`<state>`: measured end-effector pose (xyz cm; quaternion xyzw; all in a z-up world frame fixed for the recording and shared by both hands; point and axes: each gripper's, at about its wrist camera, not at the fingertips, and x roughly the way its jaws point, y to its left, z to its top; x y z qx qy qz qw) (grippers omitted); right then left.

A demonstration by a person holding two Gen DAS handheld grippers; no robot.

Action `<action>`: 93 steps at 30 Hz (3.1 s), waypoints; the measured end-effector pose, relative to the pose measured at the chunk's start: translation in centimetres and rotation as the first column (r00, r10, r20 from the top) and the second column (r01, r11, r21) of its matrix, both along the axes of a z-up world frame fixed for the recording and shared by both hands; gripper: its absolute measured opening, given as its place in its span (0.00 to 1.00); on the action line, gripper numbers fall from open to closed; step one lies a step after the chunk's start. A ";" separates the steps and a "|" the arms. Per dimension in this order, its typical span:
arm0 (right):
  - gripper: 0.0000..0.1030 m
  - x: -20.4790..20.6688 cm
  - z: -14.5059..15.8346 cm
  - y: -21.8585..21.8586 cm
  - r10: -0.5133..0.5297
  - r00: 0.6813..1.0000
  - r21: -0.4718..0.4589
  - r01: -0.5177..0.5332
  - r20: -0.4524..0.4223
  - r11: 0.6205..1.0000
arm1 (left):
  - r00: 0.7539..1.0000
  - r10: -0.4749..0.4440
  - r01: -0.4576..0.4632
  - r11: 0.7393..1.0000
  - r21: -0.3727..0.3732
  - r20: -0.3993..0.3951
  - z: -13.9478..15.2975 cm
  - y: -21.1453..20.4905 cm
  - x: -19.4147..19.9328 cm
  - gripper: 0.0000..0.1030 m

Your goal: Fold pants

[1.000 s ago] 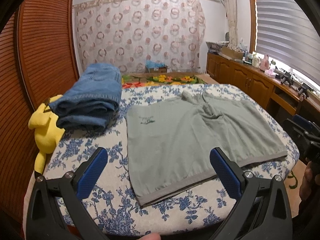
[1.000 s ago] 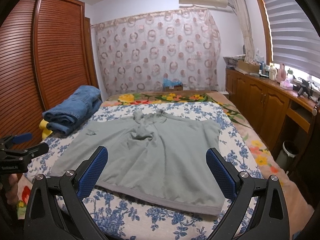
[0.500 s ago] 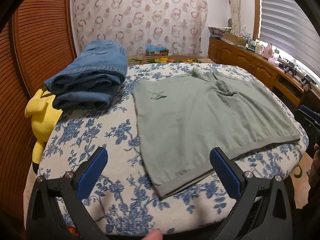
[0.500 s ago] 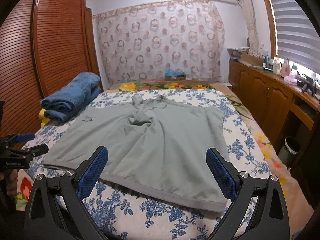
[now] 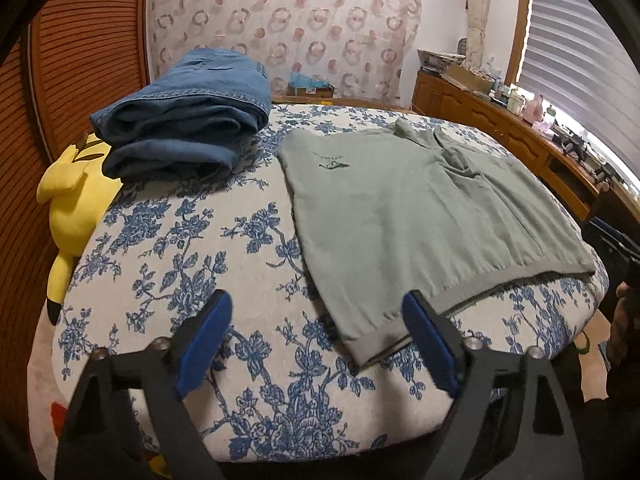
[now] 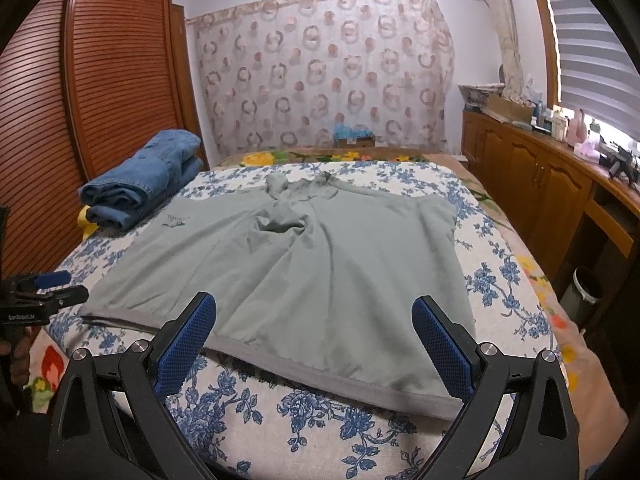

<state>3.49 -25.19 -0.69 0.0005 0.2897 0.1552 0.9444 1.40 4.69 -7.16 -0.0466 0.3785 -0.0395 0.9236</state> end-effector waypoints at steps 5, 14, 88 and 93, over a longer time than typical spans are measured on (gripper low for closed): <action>0.97 -0.1 -0.2 -0.3 -0.002 1.000 0.005 0.002 -0.007 1.000 | 0.999 -0.036 0.036 0.999 -0.029 -0.026 -0.4 -0.4 -0.6 0.53; 0.97 -0.1 -0.3 -0.3 -0.001 1.000 0.004 0.001 -0.008 1.000 | 0.998 -0.052 0.050 0.998 -0.041 -0.041 -0.9 -0.8 -0.8 0.30; 0.44 4.7 -2.1 4.1 0.229 0.964 0.044 -0.225 -0.134 0.973 | 0.980 -0.194 0.193 0.980 0.041 0.032 4.3 -7.5 7.3 0.51; 0.32 5.1 -3.1 5.8 0.276 0.943 0.050 -0.272 -0.185 0.961 | 0.986 -0.165 0.165 0.986 0.029 0.010 2.8 -6.4 6.6 0.51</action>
